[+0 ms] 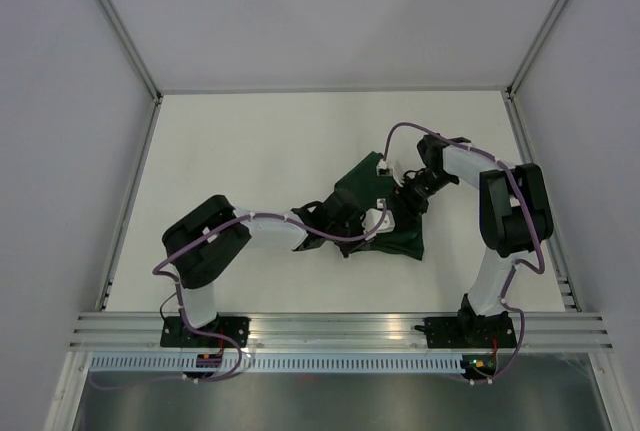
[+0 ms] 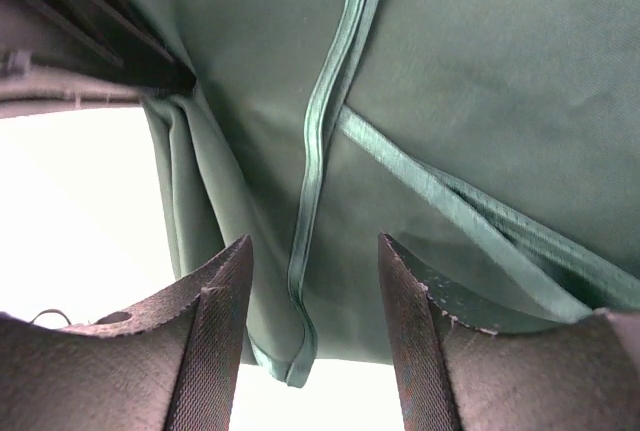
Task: Fold the napkin, place the utensils inside, and roll it up
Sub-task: Roll the napkin with the utensil
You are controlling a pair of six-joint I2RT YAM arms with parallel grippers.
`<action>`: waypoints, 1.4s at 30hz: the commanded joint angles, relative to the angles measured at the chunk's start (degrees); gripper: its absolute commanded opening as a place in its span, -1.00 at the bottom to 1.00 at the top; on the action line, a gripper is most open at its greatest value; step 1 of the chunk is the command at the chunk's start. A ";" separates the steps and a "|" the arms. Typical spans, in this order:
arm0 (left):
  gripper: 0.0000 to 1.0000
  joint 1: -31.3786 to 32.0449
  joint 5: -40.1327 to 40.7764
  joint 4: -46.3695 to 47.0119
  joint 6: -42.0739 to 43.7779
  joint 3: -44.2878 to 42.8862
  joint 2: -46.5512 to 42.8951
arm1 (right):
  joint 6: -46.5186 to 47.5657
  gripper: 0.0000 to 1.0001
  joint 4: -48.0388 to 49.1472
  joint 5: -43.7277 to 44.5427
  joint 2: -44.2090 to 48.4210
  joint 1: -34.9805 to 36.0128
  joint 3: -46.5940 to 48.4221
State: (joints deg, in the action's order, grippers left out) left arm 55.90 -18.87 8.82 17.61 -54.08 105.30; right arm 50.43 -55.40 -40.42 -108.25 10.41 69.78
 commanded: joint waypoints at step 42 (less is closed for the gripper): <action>-0.95 -16.08 -37.73 -23.58 -20.24 -24.67 26.10 | 1.07 0.30 45.89 19.06 39.17 24.12 -40.06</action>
State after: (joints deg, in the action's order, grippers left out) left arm 39.70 -60.23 -13.10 -3.44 -78.89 128.03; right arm 50.15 -16.10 -23.88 -68.47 33.41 31.33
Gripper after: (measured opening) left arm 0.076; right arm 0.648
